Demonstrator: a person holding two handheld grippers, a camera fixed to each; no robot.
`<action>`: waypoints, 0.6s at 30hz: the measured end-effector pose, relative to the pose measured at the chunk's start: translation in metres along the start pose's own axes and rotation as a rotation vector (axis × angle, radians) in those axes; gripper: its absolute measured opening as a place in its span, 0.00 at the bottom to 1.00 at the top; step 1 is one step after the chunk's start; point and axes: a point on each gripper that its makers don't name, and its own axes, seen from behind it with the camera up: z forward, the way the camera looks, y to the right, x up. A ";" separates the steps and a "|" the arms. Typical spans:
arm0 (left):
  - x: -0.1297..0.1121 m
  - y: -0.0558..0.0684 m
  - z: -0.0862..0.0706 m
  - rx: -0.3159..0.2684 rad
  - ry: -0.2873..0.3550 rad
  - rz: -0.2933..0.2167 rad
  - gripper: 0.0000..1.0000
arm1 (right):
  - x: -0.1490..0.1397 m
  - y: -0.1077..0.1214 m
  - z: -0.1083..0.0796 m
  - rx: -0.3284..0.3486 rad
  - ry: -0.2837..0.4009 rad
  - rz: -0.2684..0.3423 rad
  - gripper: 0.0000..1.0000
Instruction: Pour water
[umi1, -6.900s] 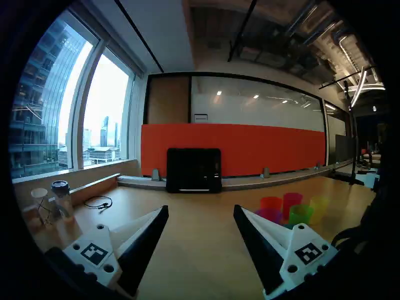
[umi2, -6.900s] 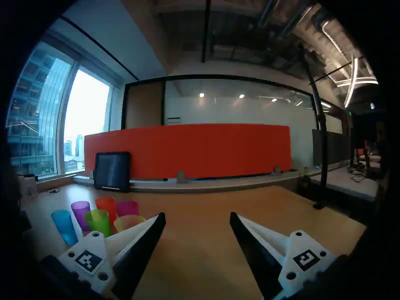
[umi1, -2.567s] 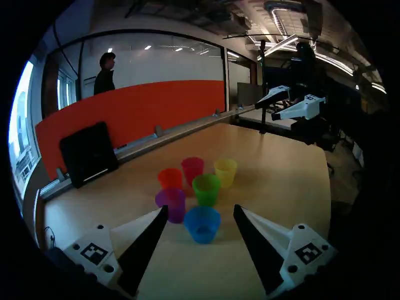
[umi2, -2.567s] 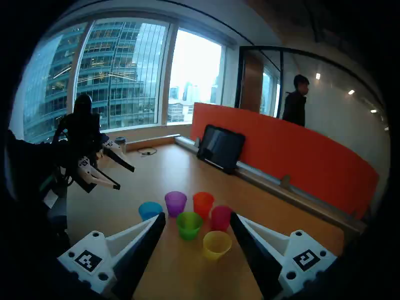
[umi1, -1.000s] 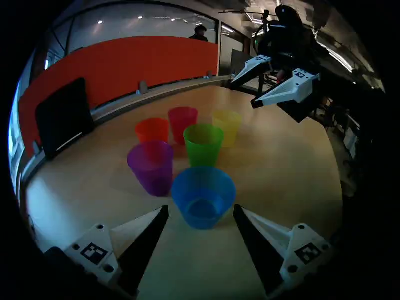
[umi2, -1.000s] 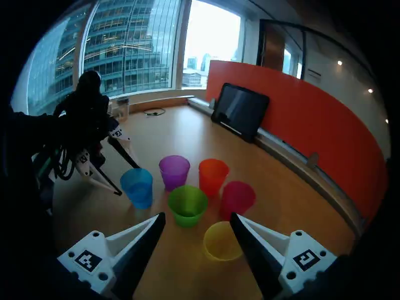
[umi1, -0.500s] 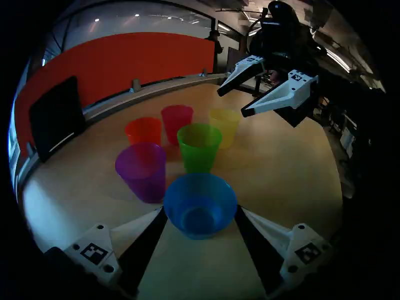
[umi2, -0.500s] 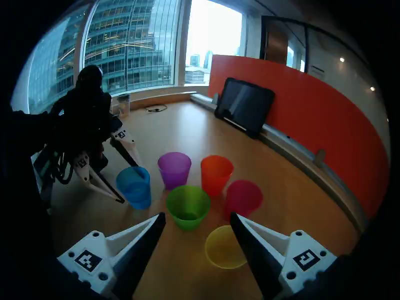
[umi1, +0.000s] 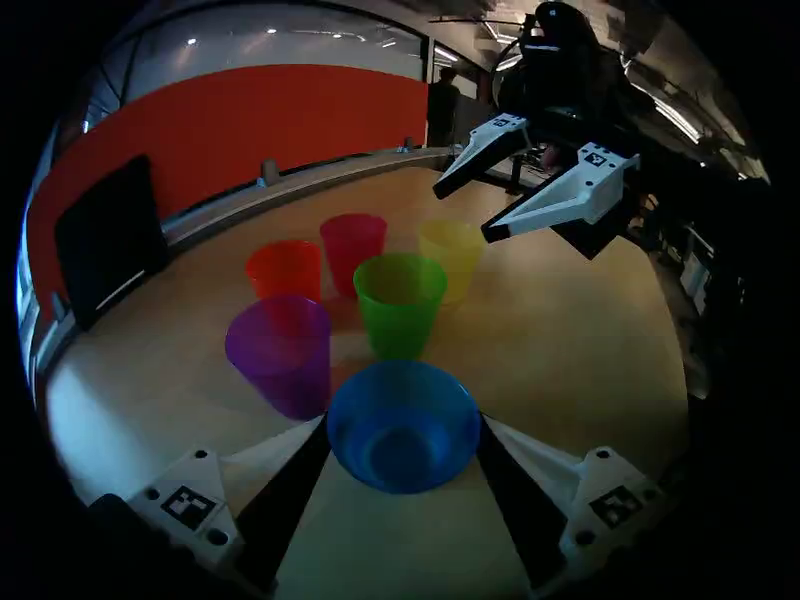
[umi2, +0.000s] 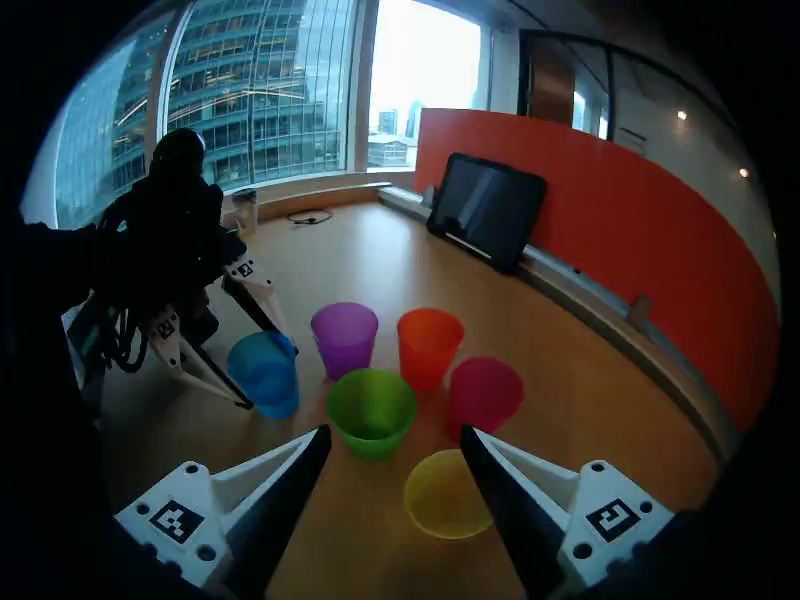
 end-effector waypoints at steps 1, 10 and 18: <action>0.000 0.000 0.000 -0.001 0.000 -0.003 0.94 | 0.000 0.000 0.000 0.000 0.000 0.000 1.00; -0.002 0.000 -0.002 0.002 0.002 -0.001 0.88 | -0.001 -0.001 0.007 0.011 -0.004 0.000 1.00; 0.007 -0.002 -0.014 0.014 0.036 0.000 0.88 | -0.004 -0.005 0.020 0.029 -0.020 -0.009 1.00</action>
